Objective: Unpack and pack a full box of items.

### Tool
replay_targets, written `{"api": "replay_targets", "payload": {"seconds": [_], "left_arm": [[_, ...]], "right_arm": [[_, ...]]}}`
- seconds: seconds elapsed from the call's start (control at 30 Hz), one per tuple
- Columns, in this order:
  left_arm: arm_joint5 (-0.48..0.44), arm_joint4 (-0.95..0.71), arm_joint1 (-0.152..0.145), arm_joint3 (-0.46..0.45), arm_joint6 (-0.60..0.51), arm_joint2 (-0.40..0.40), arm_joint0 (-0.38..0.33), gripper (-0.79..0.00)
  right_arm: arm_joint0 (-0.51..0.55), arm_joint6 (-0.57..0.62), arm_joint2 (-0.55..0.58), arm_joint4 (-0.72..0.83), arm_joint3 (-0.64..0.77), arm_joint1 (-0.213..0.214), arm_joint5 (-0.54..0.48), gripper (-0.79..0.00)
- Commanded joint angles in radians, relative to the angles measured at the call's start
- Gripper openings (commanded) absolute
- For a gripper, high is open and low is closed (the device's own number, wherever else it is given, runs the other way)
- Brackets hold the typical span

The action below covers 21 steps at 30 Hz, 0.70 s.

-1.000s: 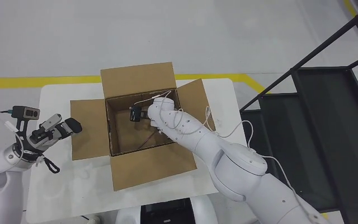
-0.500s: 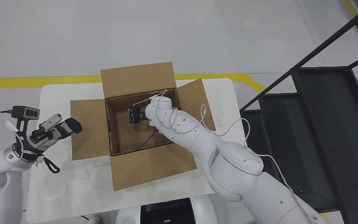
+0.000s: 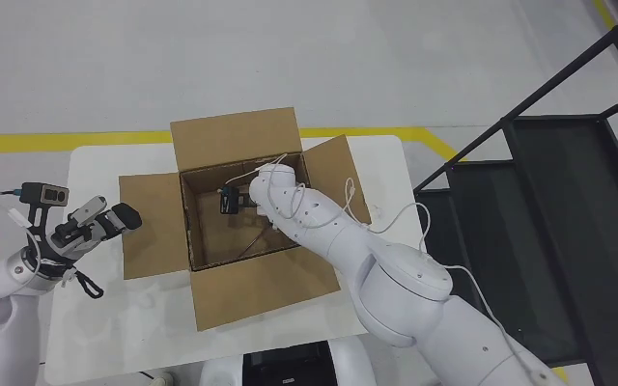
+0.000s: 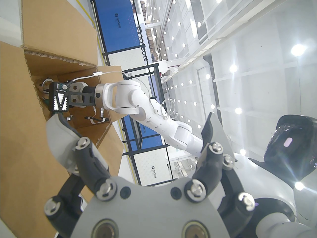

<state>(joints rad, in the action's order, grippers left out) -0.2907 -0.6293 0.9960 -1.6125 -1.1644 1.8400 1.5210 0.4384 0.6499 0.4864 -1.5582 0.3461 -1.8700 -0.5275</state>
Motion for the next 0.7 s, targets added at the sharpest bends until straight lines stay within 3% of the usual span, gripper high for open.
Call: {"api": "replay_targets", "payload": {"seconds": [0.0, 0.63, 0.67], "left_arm": [[0.000, 0.000, 0.000, 0.000, 0.000, 0.000, 0.000, 0.000], [0.000, 0.000, 0.000, 0.000, 0.000, 0.000, 0.000, 0.000], [0.000, 0.000, 0.000, 0.000, 0.000, 0.000, 0.000, 0.000]], "right_arm": [[0.001, -0.011, 0.005, 0.003, 0.007, 0.003, -0.012, -0.785], [0.019, -0.120, 0.097, 0.038, 0.133, 0.087, -0.127, -0.785], [0.024, -0.117, 0.102, 0.036, 0.147, 0.093, -0.124, -0.730]]}}
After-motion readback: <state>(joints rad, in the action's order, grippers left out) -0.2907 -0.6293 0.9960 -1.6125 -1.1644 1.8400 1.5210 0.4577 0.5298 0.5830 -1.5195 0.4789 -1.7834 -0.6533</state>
